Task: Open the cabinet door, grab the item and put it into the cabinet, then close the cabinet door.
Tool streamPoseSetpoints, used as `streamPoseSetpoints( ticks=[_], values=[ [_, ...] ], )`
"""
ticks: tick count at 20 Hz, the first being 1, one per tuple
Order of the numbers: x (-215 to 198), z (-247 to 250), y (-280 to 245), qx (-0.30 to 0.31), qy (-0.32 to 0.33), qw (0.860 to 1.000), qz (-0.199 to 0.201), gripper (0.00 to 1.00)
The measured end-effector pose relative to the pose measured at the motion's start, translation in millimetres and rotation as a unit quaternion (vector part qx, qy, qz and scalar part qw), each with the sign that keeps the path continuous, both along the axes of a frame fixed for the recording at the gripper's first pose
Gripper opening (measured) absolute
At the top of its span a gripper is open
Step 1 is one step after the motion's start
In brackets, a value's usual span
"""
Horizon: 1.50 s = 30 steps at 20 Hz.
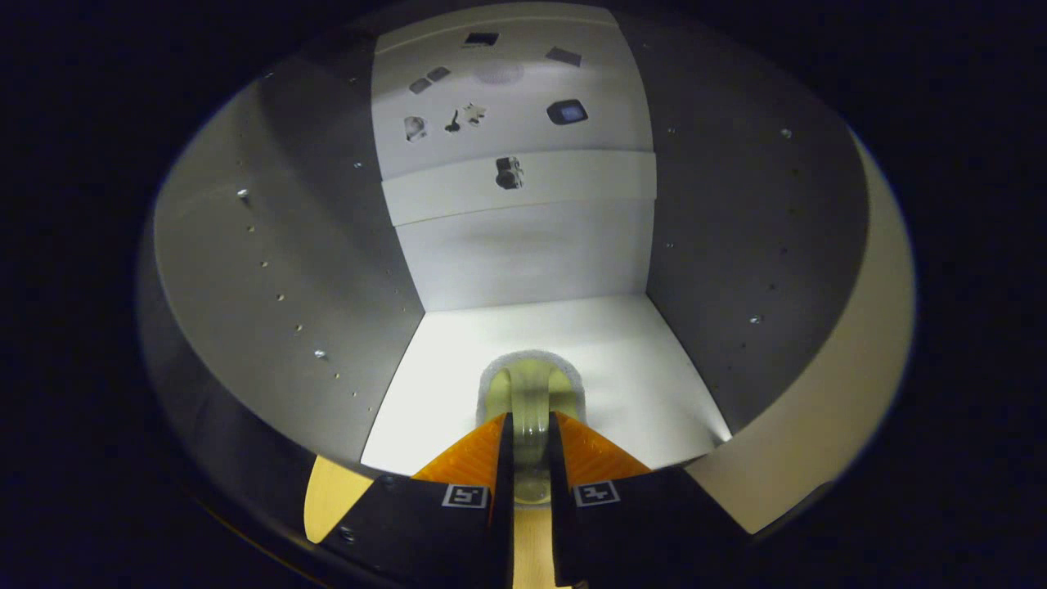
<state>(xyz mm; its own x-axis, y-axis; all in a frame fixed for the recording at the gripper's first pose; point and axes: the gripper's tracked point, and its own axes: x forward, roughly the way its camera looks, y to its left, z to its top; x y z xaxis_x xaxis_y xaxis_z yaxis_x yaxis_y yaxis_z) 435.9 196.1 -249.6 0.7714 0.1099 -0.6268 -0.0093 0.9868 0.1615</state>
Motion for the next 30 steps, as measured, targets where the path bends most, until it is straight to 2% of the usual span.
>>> streamPoseSetpoints(
  ticks=[3,12,13,17,22,27,30],
  values=[
    [19.3,-9.6,-4.4,-0.002,-0.006,1.0,-0.014,0.23],
    [44.2,-25.2,7.2,0.008,-0.008,1.0,-0.009,0.25],
    [44.7,-28.3,9.6,0.009,-0.007,1.0,-0.006,0.32],
    [37.7,-4.6,15.6,-0.008,-0.055,0.998,0.007,1.0],
    [-23.3,71.3,22.4,0.001,-0.143,0.99,0.02,0.99],
    [-125.2,136.6,19.7,-0.006,-0.23,0.973,0.023,0.98],
    [-185.7,156.1,3.9,-0.009,-0.254,0.967,0.012,0.98]
  ],
)
